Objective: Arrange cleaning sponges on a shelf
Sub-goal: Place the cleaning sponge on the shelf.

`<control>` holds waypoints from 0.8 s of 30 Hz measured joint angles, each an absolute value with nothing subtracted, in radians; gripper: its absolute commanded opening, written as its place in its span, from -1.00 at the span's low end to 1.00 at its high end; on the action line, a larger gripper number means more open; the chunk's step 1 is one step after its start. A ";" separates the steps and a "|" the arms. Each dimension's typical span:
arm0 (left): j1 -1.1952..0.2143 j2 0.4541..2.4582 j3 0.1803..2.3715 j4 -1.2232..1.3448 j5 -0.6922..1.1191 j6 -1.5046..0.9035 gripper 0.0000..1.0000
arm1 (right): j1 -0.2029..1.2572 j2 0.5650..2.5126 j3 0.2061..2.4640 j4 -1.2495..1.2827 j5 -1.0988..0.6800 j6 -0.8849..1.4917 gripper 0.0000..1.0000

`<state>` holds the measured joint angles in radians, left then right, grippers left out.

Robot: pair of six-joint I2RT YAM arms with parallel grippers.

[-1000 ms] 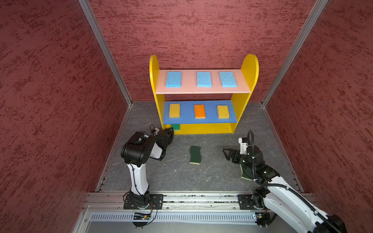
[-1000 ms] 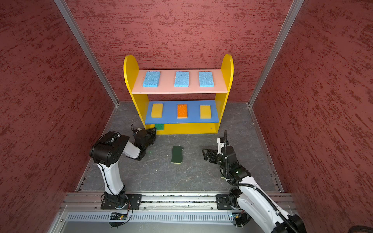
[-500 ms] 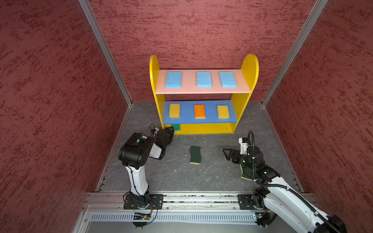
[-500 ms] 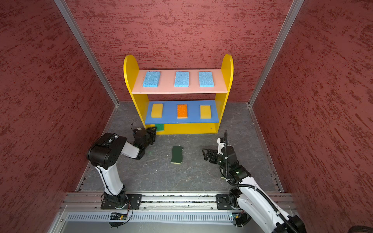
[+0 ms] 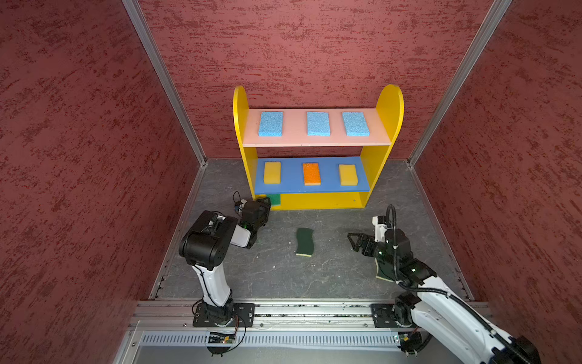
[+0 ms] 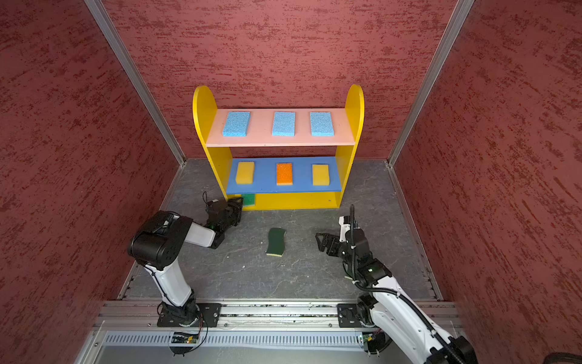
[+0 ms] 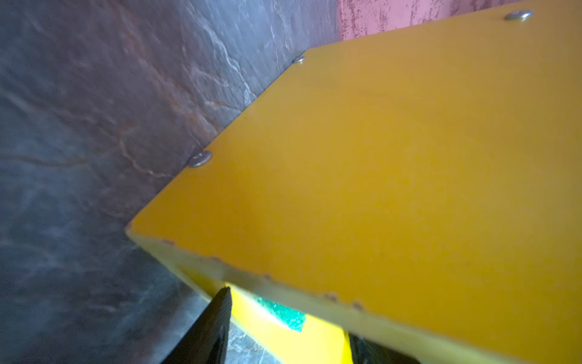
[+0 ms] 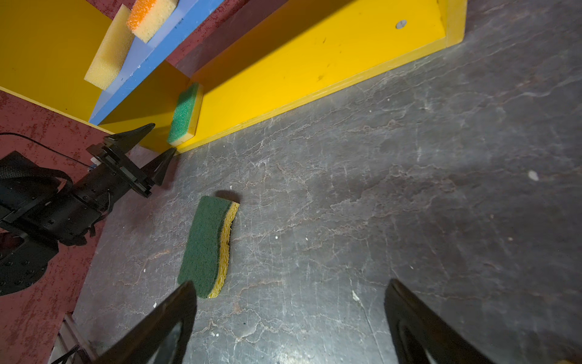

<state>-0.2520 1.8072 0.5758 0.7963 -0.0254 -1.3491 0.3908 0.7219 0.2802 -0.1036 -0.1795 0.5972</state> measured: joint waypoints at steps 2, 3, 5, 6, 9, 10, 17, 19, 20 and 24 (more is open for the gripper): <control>-0.249 1.802 0.584 0.769 -0.025 -1.347 0.11 | 0.391 0.722 0.280 -0.103 -0.179 0.598 0.88; -0.248 1.798 0.585 0.757 -0.025 -1.346 0.11 | 0.391 0.722 0.280 -0.103 -0.180 0.599 0.88; -0.246 1.794 0.586 0.743 -0.025 -1.345 0.03 | 0.391 0.722 0.280 -0.103 -0.180 0.599 0.88; -0.246 1.792 0.585 0.735 -0.025 -1.344 -0.01 | 0.391 0.722 0.280 -0.103 -0.180 0.601 0.88; -0.246 1.789 0.585 0.723 -0.024 -1.344 -0.03 | 0.391 0.722 0.280 -0.103 -0.180 0.603 0.88; -0.246 1.787 0.585 0.722 -0.023 -1.344 -0.03 | 0.391 0.722 0.280 -0.103 -0.180 0.603 0.88; -0.246 1.730 0.551 0.713 -0.004 -1.320 -0.07 | 0.391 0.722 0.280 -0.102 -0.197 0.607 0.82; -0.246 1.699 0.545 0.693 0.007 -1.301 -0.07 | 0.391 0.722 0.280 -0.101 -0.205 0.614 0.79; -0.246 1.677 0.542 0.677 0.015 -1.289 -0.08 | 0.391 0.722 0.280 -0.099 -0.211 0.622 0.78; -0.246 1.563 0.536 0.562 0.025 -1.229 -0.08 | 0.391 0.742 0.280 -0.073 -0.244 0.654 0.74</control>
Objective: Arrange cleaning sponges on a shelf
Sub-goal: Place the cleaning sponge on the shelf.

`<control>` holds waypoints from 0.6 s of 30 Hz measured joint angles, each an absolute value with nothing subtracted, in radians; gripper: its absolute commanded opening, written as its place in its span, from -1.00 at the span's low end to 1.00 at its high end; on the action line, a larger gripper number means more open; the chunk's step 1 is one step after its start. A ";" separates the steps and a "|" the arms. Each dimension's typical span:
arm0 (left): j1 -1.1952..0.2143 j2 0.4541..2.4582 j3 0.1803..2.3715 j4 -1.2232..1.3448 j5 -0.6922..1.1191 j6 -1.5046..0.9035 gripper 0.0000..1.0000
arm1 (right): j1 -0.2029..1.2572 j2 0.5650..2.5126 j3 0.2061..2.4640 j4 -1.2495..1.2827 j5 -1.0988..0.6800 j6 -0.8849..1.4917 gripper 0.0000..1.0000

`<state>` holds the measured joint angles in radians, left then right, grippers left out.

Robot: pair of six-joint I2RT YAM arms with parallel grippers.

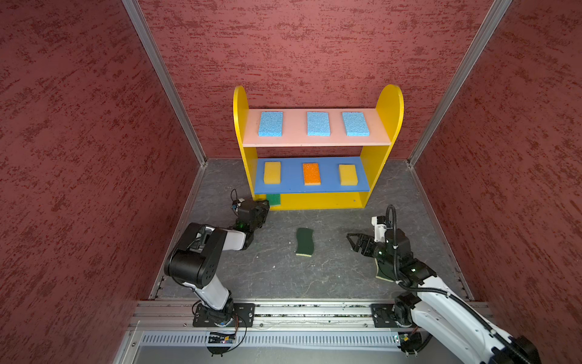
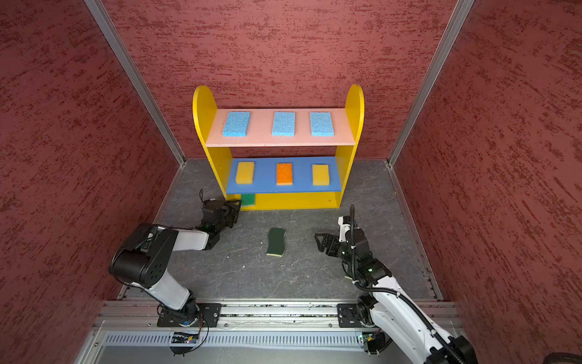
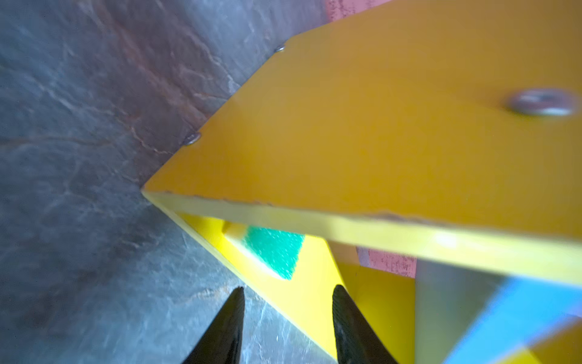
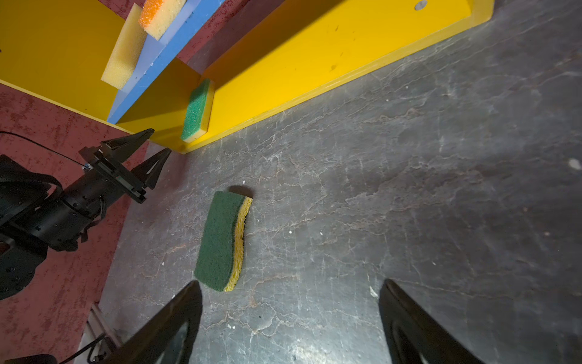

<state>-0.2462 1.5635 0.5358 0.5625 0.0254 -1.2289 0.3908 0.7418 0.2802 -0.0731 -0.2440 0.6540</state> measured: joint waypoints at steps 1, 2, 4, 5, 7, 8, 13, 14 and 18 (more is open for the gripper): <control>-0.246 1.531 0.536 0.523 0.025 -1.210 -0.08 | 0.391 0.751 0.280 -0.064 -0.253 0.665 0.73; -0.246 1.502 0.537 0.484 0.025 -1.191 -0.13 | 0.391 0.760 0.280 -0.056 -0.260 0.675 0.73; -0.246 1.454 0.537 0.417 0.028 -1.155 -0.28 | 0.391 0.773 0.280 -0.043 -0.270 0.691 0.73; -0.246 1.438 0.537 0.387 0.033 -1.139 -0.37 | 0.392 0.778 0.280 -0.038 -0.271 0.701 0.73; -0.246 1.424 0.532 0.362 0.050 -1.117 -0.50 | 0.393 0.781 0.280 -0.031 -0.274 0.711 0.73; -0.246 1.423 0.522 0.365 0.064 -1.111 -0.54 | 0.393 0.781 0.281 -0.030 -0.274 0.716 0.73; -0.259 1.512 0.411 0.522 0.146 -1.114 -0.71 | 0.396 0.768 0.281 -0.031 -0.274 0.730 0.73; -0.268 1.539 0.389 0.561 0.152 -1.122 -0.73 | 0.396 0.765 0.281 -0.032 -0.274 0.730 0.73; -0.339 1.627 0.319 0.725 0.130 -1.165 -0.77 | 0.397 0.744 0.281 -0.038 -0.274 0.730 0.73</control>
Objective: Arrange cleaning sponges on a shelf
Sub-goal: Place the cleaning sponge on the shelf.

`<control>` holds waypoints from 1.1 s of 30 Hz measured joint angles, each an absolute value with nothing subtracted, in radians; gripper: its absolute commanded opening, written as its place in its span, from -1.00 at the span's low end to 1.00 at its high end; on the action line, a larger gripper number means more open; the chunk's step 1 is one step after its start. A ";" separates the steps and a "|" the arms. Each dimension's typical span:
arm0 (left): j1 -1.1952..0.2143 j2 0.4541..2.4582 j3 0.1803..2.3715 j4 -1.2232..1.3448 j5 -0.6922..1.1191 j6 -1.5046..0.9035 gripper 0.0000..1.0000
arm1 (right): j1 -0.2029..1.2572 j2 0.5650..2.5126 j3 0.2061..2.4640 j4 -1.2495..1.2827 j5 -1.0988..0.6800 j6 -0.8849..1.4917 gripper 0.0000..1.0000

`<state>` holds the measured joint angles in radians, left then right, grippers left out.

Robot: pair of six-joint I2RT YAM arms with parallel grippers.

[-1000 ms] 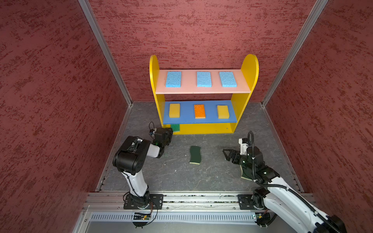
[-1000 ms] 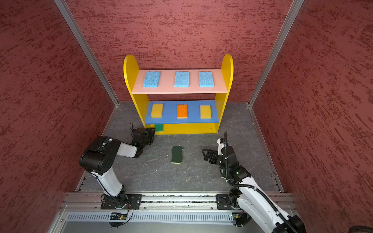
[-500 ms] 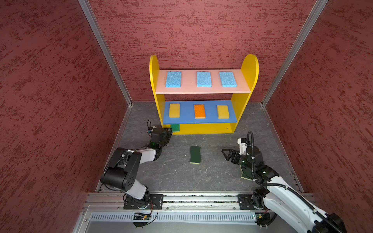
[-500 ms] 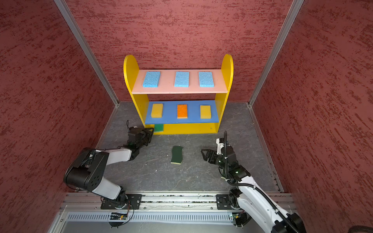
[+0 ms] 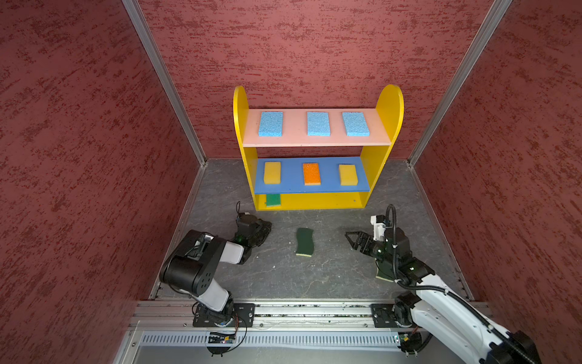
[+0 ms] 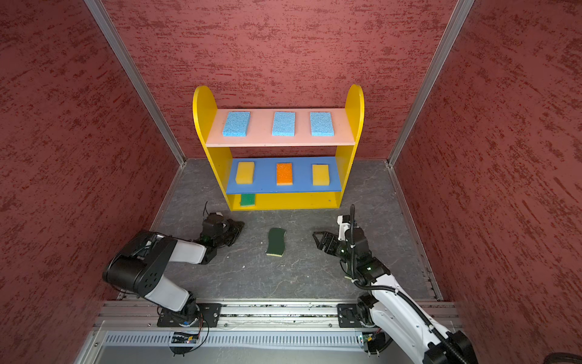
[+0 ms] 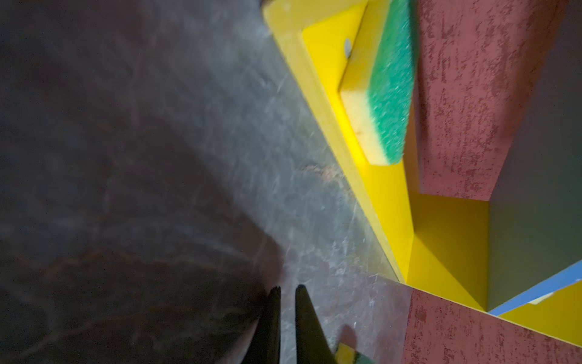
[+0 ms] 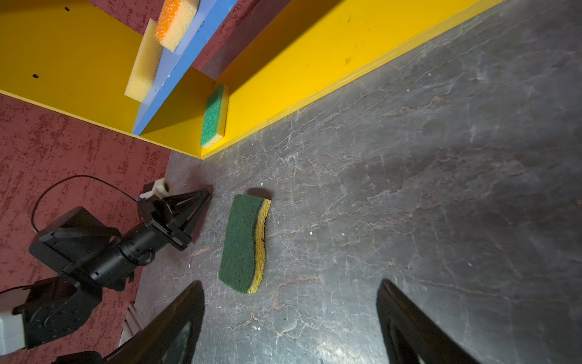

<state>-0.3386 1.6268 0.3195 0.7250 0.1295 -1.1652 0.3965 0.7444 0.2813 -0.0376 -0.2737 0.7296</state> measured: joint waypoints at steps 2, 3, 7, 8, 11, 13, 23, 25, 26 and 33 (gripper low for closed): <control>-0.376 1.637 0.320 0.775 0.100 -1.182 -0.77 | 0.397 0.730 0.281 -0.045 -0.274 0.729 0.73; -0.395 1.637 0.321 0.801 0.080 -1.192 -0.76 | 0.397 0.723 0.281 -0.050 -0.273 0.725 0.74; -0.440 1.654 0.328 0.881 -0.002 -1.245 -0.74 | 0.397 0.698 0.281 -0.068 -0.269 0.710 0.75; -0.443 1.669 0.331 0.898 -0.019 -1.260 -0.74 | 0.397 0.694 0.281 -0.071 -0.269 0.706 0.75; -0.450 1.748 0.340 0.971 -0.068 -1.320 -0.74 | 0.397 0.689 0.281 -0.075 -0.268 0.695 0.75; -0.452 1.822 0.347 1.028 -0.089 -1.367 -0.74 | 0.397 0.687 0.280 -0.075 -0.269 0.688 0.75; -0.502 2.015 0.456 1.246 -0.183 -1.536 -0.73 | 0.397 0.680 0.260 -0.072 -0.286 0.654 0.75; -0.510 2.016 0.461 1.238 -0.209 -1.553 -0.72 | 0.397 0.677 0.253 -0.072 -0.288 0.650 0.75; -0.512 2.014 0.462 1.232 -0.222 -1.562 -0.72 | 0.397 0.675 0.248 -0.072 -0.290 0.648 0.75; -0.511 1.951 0.479 1.068 -0.312 -1.583 -0.77 | 0.397 0.664 0.224 -0.070 -0.301 0.646 0.76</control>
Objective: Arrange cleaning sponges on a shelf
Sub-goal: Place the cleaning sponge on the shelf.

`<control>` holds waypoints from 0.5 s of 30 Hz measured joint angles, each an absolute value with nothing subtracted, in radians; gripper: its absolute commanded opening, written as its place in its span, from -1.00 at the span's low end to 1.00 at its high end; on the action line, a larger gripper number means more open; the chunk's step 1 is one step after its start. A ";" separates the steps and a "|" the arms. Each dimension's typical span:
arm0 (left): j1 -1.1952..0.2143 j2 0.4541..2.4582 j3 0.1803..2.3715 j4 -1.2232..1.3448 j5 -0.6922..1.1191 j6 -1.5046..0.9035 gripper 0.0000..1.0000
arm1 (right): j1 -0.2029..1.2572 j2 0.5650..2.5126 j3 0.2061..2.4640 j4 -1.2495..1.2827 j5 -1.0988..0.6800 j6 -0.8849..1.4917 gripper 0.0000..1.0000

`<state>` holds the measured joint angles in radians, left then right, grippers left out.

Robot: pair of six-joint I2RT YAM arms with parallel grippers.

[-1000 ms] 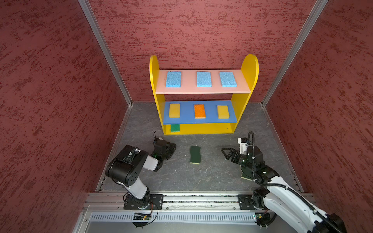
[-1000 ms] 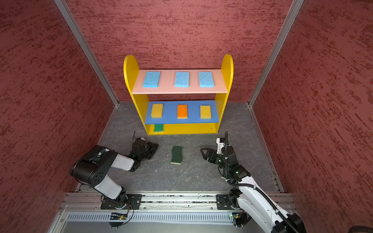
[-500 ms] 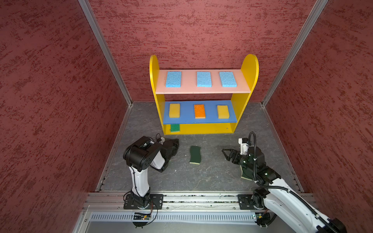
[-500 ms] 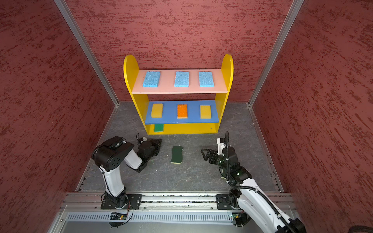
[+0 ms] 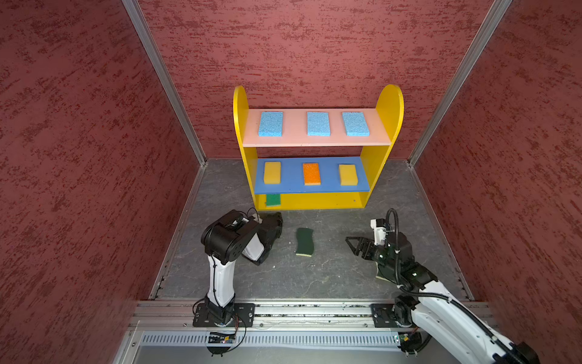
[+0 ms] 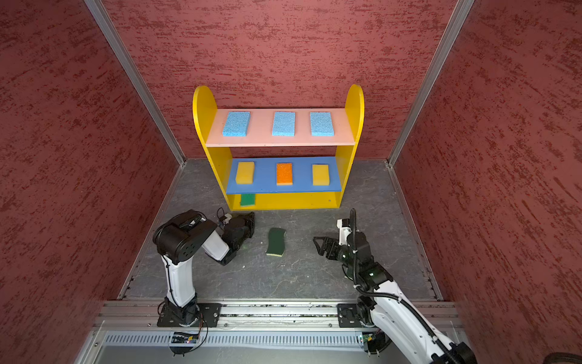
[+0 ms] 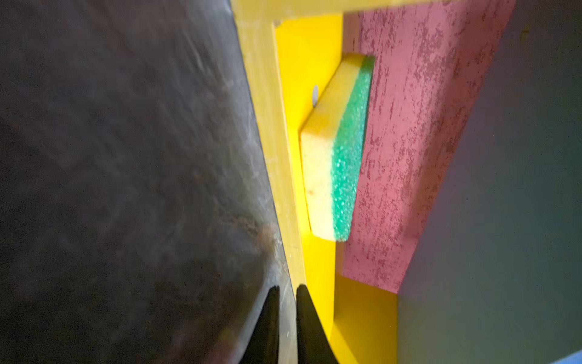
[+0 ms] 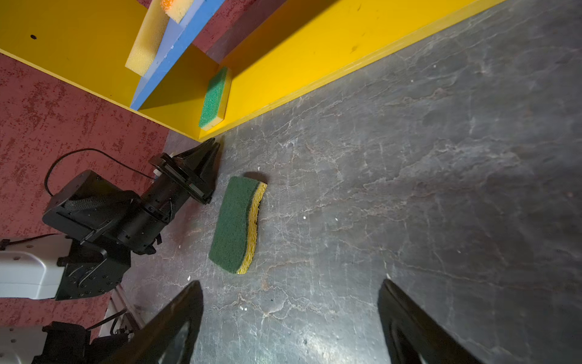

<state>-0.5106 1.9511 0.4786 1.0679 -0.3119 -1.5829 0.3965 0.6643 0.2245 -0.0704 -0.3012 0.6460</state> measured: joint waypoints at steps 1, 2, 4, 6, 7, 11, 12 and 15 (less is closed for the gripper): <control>-0.508 1.949 0.485 1.052 -0.322 -1.585 -0.80 | 0.397 0.664 0.222 -0.070 -0.304 0.645 0.77; -0.505 1.949 0.495 1.037 -0.331 -1.588 -0.81 | 0.397 0.664 0.220 -0.069 -0.306 0.644 0.77; -0.503 1.950 0.509 1.016 -0.344 -1.594 -0.82 | 0.397 0.664 0.216 -0.067 -0.309 0.642 0.77; -0.502 1.958 0.524 1.010 -0.353 -1.604 -0.85 | 0.397 0.664 0.214 -0.067 -0.311 0.638 0.77; -0.502 1.967 0.533 1.011 -0.358 -1.611 -0.86 | 0.397 0.664 0.214 -0.067 -0.312 0.636 0.77; -0.505 1.993 0.551 1.039 -0.377 -1.643 -0.91 | 0.397 0.663 0.213 -0.064 -0.313 0.631 0.77; -0.505 1.996 0.554 1.044 -0.379 -1.647 -0.92 | 0.397 0.661 0.213 -0.064 -0.313 0.630 0.77; -0.506 1.998 0.556 1.044 -0.392 -1.663 -0.94 | 0.397 0.658 0.205 -0.059 -0.313 0.627 0.78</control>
<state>-0.5060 1.9976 0.5560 1.0443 -0.3923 -1.6634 0.3965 0.6579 0.2047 -0.0589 -0.3134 0.6270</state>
